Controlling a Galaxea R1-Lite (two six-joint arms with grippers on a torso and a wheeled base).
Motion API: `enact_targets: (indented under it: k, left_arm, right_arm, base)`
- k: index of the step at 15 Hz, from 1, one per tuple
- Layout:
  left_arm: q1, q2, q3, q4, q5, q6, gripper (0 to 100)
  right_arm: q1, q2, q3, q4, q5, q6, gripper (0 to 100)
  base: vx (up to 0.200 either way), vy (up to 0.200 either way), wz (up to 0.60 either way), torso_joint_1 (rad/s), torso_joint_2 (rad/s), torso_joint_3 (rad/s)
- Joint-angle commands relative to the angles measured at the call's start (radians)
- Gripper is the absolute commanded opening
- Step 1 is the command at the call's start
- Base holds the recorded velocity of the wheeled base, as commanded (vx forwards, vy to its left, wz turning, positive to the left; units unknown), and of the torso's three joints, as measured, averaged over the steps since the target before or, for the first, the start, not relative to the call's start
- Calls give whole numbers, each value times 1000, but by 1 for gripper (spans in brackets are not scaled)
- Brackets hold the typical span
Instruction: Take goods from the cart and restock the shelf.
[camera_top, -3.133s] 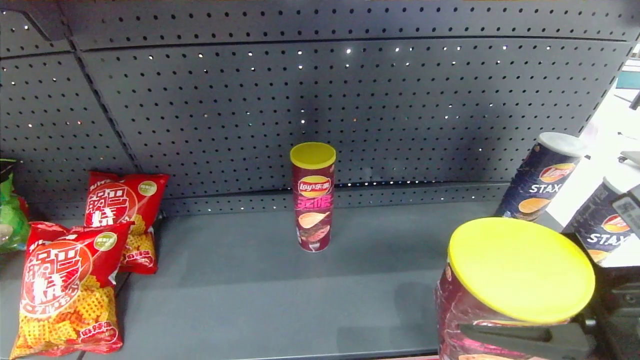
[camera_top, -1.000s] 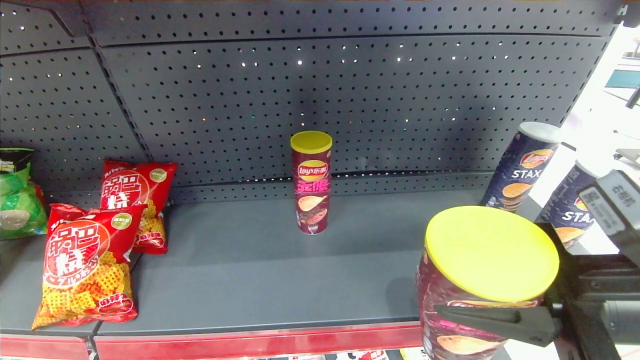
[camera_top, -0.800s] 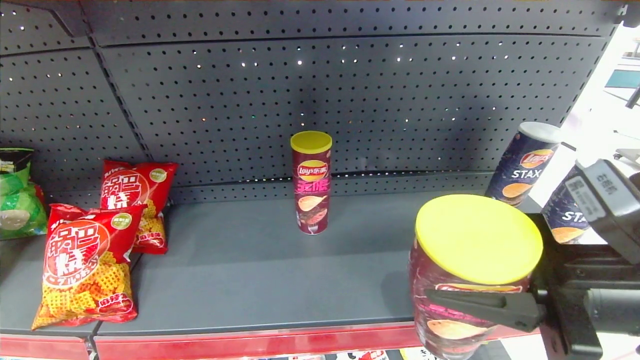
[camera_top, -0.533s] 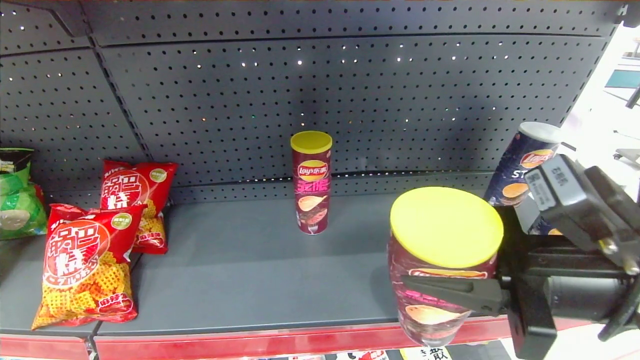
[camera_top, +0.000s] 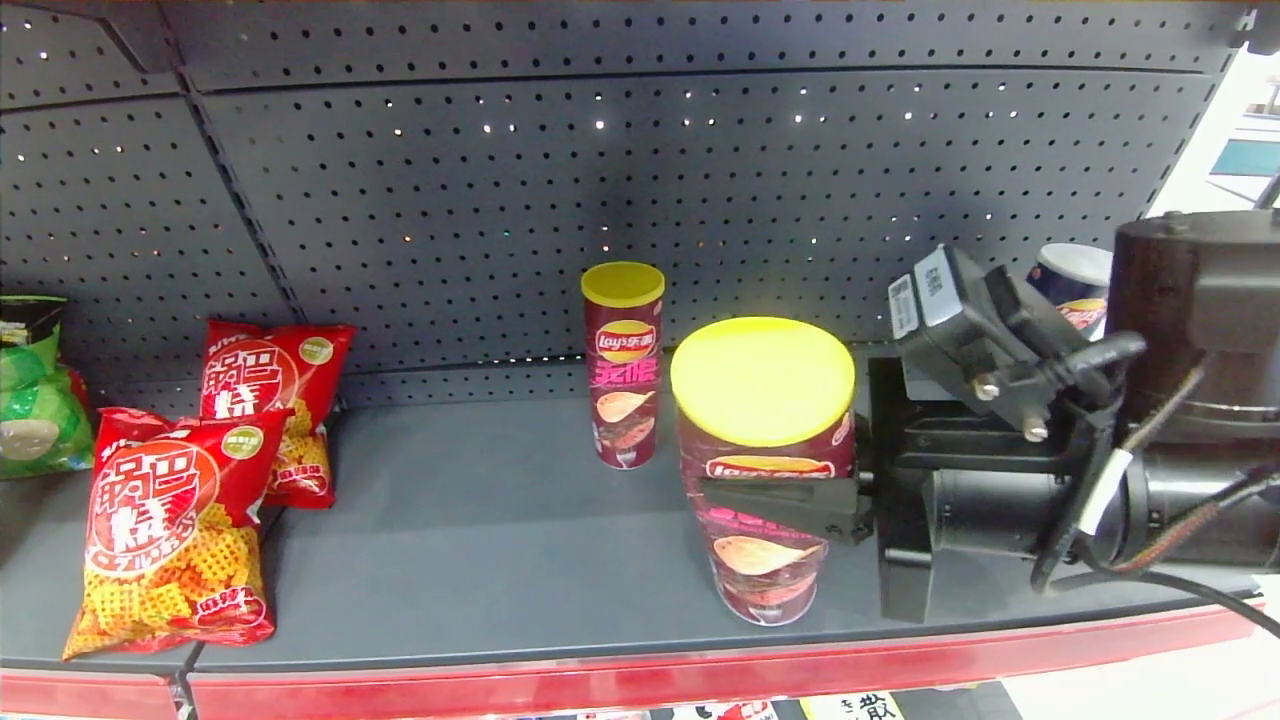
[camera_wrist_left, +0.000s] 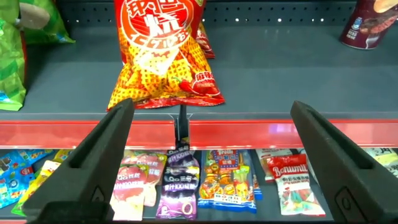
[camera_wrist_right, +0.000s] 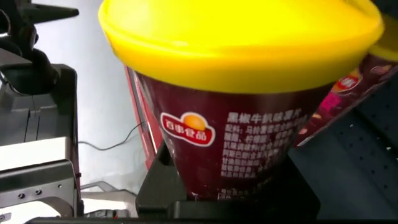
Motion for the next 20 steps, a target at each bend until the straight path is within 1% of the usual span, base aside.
enact_targets:
  k: [1,2,3,4,5,6,7,8,9,10,11,12,13,14,15,16,17,18,19,20]
  left_arm:
    - [2,1,0,0,-6,2,100]
    - [0,1,0,-2,-15,13,100]
    - [0,1,-1,-6,-35,47,100]
    - [-1,49,-129,-41,-85,45,100]
    - [-41,227,-268,-51,-154,-79,100]
    - [-61,280,-296,-69,-155,-119,100]
    - [-72,329,-285,-77,-161,-88,100]
    - [-93,415,-288,-124,-170,-39,100]
    - [-116,520,-294,-224,-170,-33,100]
    - [-133,688,-296,-446,-173,-33,100]
    - [-136,777,-290,-574,-187,-30,100]
    - [-138,991,-254,-841,-289,-24,100]
    - [-138,1098,-236,-959,-358,-7,100]
    - [-138,1224,-235,-1051,-414,45,100]
    - [-138,1327,-247,-1112,-462,101,100]
    - [-138,1382,-262,-1128,-509,127,100]
    - [-138,1419,-282,-1124,-546,136,100]
    - [-136,1451,-299,-1121,-560,137,100]
    - [-116,1529,-380,-1118,-591,136,100]
    - [-112,1586,-435,-1118,-617,137,100]
  right_arm:
    - [3,34,4,-6,1,5,0]
    - [3,34,5,-6,1,8,0]
    - [3,31,4,-6,1,8,0]
    - [3,25,2,-7,1,16,0]
    - [3,21,-1,-7,1,33,0]
    - [3,18,4,-9,1,39,0]
    - [3,18,2,-10,1,40,0]
    - [3,15,1,-16,1,40,0]
    - [1,15,-5,-18,1,42,0]
    - [1,18,-24,-19,1,50,0]
    - [1,18,-30,-19,1,59,0]
    - [1,19,-36,-24,-1,68,0]
    - [-1,18,-34,-29,-1,70,0]
    - [-4,18,-38,-30,-1,71,0]
    - [-5,21,-41,-30,-1,79,0]
    - [-5,24,-48,-32,-3,88,0]
    - [-5,24,-51,-30,-4,93,0]
    - [-7,24,-51,-32,-4,94,0]
    - [-24,27,-50,-32,-4,94,0]
    - [-28,28,-50,-32,-4,96,0]
  base:
    - [0,0,0,0,0,0]
    - [0,0,0,0,0,0]
    - [0,0,0,0,0,0]
    - [0,0,0,0,0,0]
    - [0,0,0,0,0,0]
    - [0,0,0,0,0,0]
    - [0,0,0,0,0,0]
    - [0,0,0,0,0,0]
    - [0,0,0,0,0,0]
    - [0,0,0,0,0,0]
    - [0,0,0,0,0,0]
    - [0,0,0,0,0,0]
    - [0,0,0,0,0,0]
    - [0,0,0,0,0,0]
    - [0,0,0,0,0,0]
    - [0,0,0,0,0,0]
    - [0,0,0,0,0,0]
    - [0,0,0,0,0,0]
    - [0,0,0,0,0,0]
    - [0,0,0,0,0,0]
